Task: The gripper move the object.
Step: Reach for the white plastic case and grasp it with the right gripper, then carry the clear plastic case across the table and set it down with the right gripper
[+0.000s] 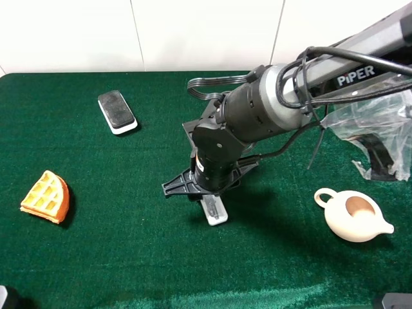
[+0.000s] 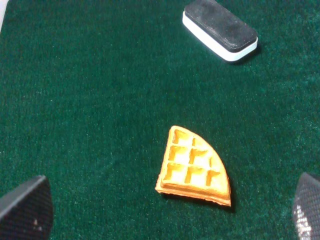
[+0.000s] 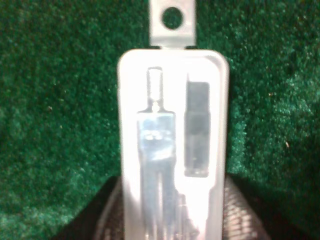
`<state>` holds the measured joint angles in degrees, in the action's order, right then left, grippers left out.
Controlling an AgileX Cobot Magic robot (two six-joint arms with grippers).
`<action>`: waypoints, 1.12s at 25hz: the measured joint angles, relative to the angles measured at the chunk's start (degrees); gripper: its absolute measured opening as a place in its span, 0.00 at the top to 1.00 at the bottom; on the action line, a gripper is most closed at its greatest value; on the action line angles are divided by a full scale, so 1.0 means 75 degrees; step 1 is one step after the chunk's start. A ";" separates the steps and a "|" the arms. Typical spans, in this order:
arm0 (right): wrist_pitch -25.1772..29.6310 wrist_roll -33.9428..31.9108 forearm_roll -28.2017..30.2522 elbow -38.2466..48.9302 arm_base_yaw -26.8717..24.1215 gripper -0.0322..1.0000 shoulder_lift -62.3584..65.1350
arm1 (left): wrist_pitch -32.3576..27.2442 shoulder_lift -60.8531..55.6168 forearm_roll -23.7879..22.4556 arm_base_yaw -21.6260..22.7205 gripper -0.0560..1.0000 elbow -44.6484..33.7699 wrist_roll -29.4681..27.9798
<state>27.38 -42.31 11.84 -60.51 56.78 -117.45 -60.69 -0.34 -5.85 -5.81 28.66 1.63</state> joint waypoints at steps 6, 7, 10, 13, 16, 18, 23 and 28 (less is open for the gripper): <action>0.0000 0.0000 -0.0017 0.0000 0.0000 0.68 0.0000 | 0.0000 0.0000 0.0000 0.0000 0.03 0.0000 0.0000; 0.0000 0.0000 -0.0017 0.0000 0.0000 0.68 0.0000 | 0.0000 0.0000 0.0000 0.0000 0.03 0.0000 0.0000; 0.0000 0.0000 -0.0017 0.0000 0.0000 0.68 0.0000 | 0.0000 0.0000 0.0000 0.0000 0.03 0.0000 0.0000; 0.0000 0.0000 -0.0017 0.0000 0.0000 0.68 0.0000 | 0.0000 0.0000 0.0000 0.0000 0.03 0.0000 0.0000; 0.0000 0.0000 -0.0017 0.0000 0.0000 0.68 0.0000 | 0.0000 0.0000 0.0000 0.0000 0.03 0.0000 0.0000; 0.0002 0.0000 -0.0017 0.0000 0.0000 0.68 0.0020 | 0.0000 0.0000 0.0000 0.0000 0.03 0.0000 0.0000; 0.0259 0.0000 -0.0026 0.0007 0.0000 0.68 0.0197 | 0.0000 0.0000 0.0000 0.0000 0.03 0.0000 0.0000; 0.0619 0.0000 -0.0053 0.0007 0.0000 0.68 0.0636 | 0.0000 0.0000 0.0000 0.0000 0.03 0.0000 0.0000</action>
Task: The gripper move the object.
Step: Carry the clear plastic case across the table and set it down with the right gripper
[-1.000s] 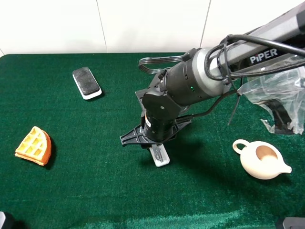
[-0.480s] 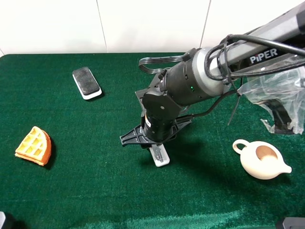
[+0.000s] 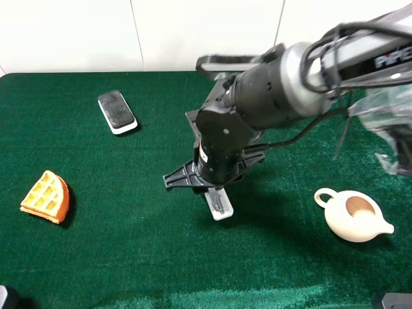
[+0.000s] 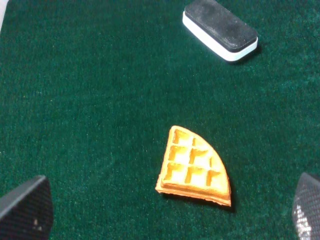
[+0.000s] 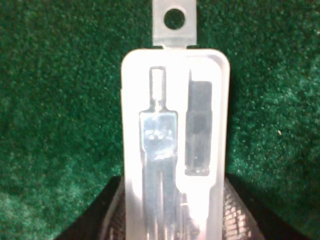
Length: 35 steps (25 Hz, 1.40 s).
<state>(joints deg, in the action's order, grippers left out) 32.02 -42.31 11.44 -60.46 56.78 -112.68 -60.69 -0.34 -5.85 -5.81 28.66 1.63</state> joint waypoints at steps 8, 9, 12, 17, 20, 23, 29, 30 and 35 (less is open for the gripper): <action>0.0464 0.0000 0.0007 0.0000 0.0000 0.68 0.0712 | 0.0000 0.0000 0.0000 0.0000 0.03 -0.0005 0.0000; 0.0539 0.0000 0.0007 0.0000 0.0000 0.68 0.0783 | 0.0000 0.0000 0.0000 0.0000 0.03 -0.0005 0.0000; 0.0737 0.0000 0.0007 0.0000 0.0000 0.68 0.1028 | 0.0000 0.0000 0.0000 0.0000 0.03 -0.0005 0.0000; 0.1577 0.0000 -0.0041 0.0000 0.0000 0.68 0.1501 | 0.0000 0.0000 0.0000 0.0000 0.03 -0.0005 0.0000; 0.1813 0.0000 -0.0058 0.0000 -0.0029 0.68 0.1750 | 0.0000 0.0000 0.0000 0.0000 0.03 -0.0005 0.0000; 0.2027 0.0000 -0.0092 0.0000 -0.0156 0.68 0.1969 | 0.0000 0.0000 0.0000 0.0000 0.03 -0.0005 0.0000; 0.2255 0.0000 -0.0151 0.0000 -0.0455 0.68 0.2328 | 0.0000 0.0000 0.0000 0.0000 0.03 -0.0005 0.0000; 0.2309 0.0028 -0.0173 0.0000 -0.0539 0.68 0.2384 | 0.0000 0.0000 0.0000 0.0000 0.03 -0.0005 0.0000; 0.2783 0.0493 -0.0413 -0.0139 -0.1023 0.68 0.2487 | 0.0000 0.0000 0.0000 0.0000 0.03 -0.0005 0.0000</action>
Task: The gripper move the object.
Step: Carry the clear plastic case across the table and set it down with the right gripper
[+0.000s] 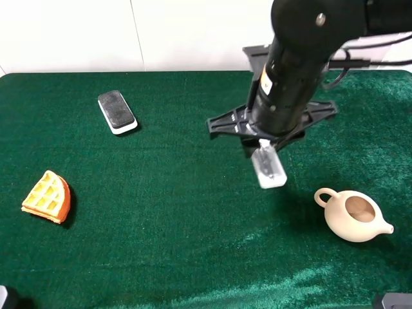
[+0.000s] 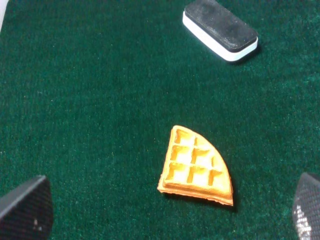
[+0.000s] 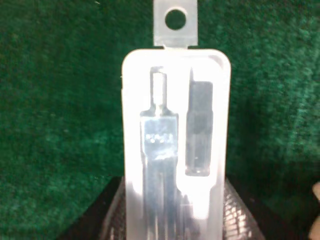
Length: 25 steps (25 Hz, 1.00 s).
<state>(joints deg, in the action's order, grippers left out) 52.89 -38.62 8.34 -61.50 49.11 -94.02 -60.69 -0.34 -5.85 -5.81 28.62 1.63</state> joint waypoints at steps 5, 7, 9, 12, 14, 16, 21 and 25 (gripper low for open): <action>0.0404 0.0443 -0.0054 -0.0429 -0.0465 0.68 0.0000 | 0.0000 0.0000 0.0000 0.0000 0.03 0.0000 0.0000; 0.0513 0.0635 -0.0080 -0.0554 -0.0672 0.68 0.0000 | 0.0000 0.0000 0.0000 0.0000 0.03 0.0000 0.0000; 0.0632 0.0817 -0.0118 -0.0650 -0.0893 0.68 0.0000 | 0.0000 0.0000 0.0000 0.0000 0.03 0.0000 0.0000; 0.0758 0.1057 -0.0180 -0.0735 -0.1186 0.68 0.0000 | 0.0000 0.0000 0.0000 0.0000 0.03 0.0000 0.0000; 0.0805 0.1145 -0.0207 -0.0735 -0.1348 0.68 0.0000 | 0.0000 0.0000 0.0000 0.0000 0.03 0.0000 0.0000; 0.0819 0.1235 -0.0221 -0.0735 -0.1504 0.68 0.0000 | 0.0000 0.0000 0.0000 0.0000 0.03 0.0000 0.0000; 0.0842 0.1498 -0.0238 -0.0741 -0.1932 0.68 0.0000 | 0.0000 0.0000 0.0000 0.0000 0.03 0.0000 0.0000; 0.0857 0.1744 -0.0253 -0.0741 -0.2338 0.68 0.0000 | 0.0000 0.0000 0.0000 0.0000 0.03 0.0000 0.0000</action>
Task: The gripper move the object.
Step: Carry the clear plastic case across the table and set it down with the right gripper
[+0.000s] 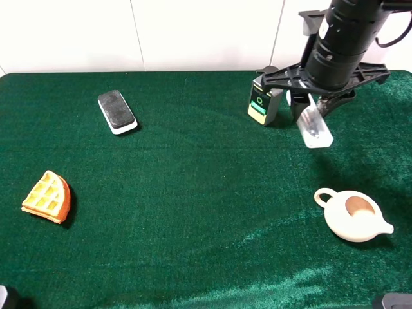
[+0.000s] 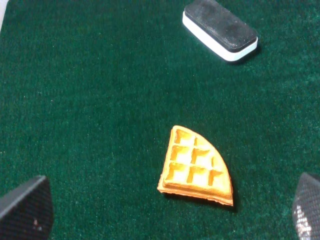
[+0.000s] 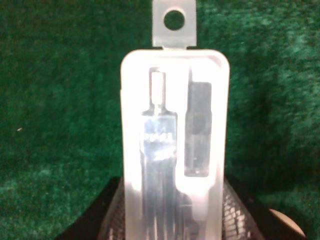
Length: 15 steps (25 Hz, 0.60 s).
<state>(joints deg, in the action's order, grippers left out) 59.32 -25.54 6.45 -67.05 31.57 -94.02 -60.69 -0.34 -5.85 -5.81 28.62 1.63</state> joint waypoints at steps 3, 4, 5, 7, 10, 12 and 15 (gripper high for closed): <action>-0.0069 0.0210 0.0000 0.0000 -0.0322 0.68 0.0000 | 0.0000 0.0000 0.0000 0.0000 0.03 0.0000 0.0000; -0.0094 0.0289 0.0000 0.0000 -0.0447 0.68 0.0000 | 0.0000 0.0000 0.0000 0.0000 0.03 0.0000 0.0000; -0.0131 0.0345 0.0000 0.0000 -0.0592 0.68 0.0000 | 0.0000 0.0000 0.0000 0.0000 0.03 0.0000 0.0000; -0.0247 0.0490 0.0000 0.0000 -0.0829 0.68 0.0000 | 0.0000 0.0000 0.0000 0.0000 0.03 0.0000 0.0000; -0.0516 0.0682 0.0000 0.0000 -0.1169 0.68 0.0000 | 0.0000 0.0000 0.0000 0.0000 0.03 0.0000 0.0000; -0.0752 0.0752 0.0000 0.0000 -0.1409 0.68 0.0000 | 0.0000 0.0000 0.0000 0.0000 0.03 0.0000 0.0000; -0.1233 0.0905 -0.0022 0.0000 -0.1912 0.68 0.0000 | 0.0000 0.0000 0.0000 0.0000 0.03 0.0000 0.0000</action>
<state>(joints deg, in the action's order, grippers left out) 50.07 -18.75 6.28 -67.05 17.23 -94.02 -60.69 -0.34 -5.85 -5.81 28.62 1.63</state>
